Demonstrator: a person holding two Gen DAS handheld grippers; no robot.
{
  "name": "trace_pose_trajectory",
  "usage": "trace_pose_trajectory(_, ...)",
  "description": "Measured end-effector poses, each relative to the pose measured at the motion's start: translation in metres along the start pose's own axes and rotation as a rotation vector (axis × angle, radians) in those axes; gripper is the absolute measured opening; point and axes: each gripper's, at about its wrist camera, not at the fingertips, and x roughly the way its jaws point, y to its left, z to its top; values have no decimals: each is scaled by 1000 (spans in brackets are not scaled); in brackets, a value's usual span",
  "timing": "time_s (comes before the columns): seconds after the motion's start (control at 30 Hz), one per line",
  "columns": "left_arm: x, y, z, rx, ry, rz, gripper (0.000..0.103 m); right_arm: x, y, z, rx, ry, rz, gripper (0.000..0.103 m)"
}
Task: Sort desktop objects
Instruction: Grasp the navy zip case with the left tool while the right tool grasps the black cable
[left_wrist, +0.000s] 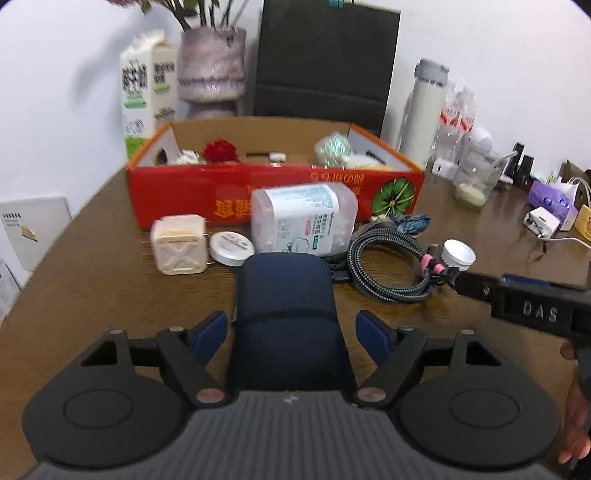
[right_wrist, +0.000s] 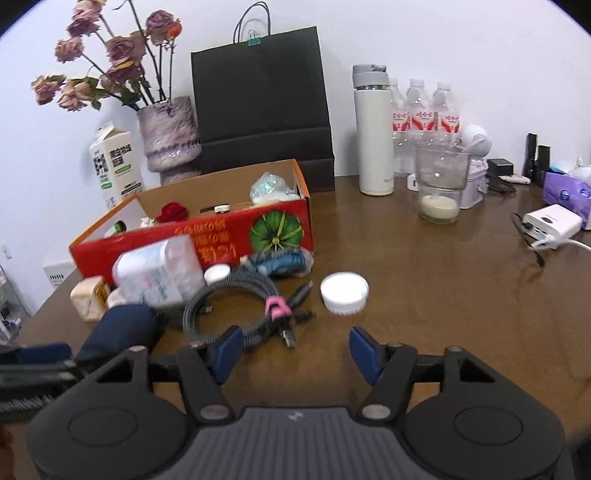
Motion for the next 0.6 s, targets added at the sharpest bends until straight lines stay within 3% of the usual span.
trace_pose_trajectory(0.13,21,2,3,-23,51,-2,79,30,10,6,14,44,6,47)
trace_pose_trajectory(0.2,22,1,2,-9,30,10,67,43,14,9,17,60,1,45)
trace_pose_trajectory(0.3,19,1,-1,1,18,3,65,53,21,8,-28,50,-23,27)
trace_pose_trajectory(0.47,5,2,-4,-18,15,30,62,36,18,5,-35,24,-12,18)
trace_pose_trajectory(0.6,-25,7,-2,-43,-48,3,62,2,17,7,-65,-58,-15,15)
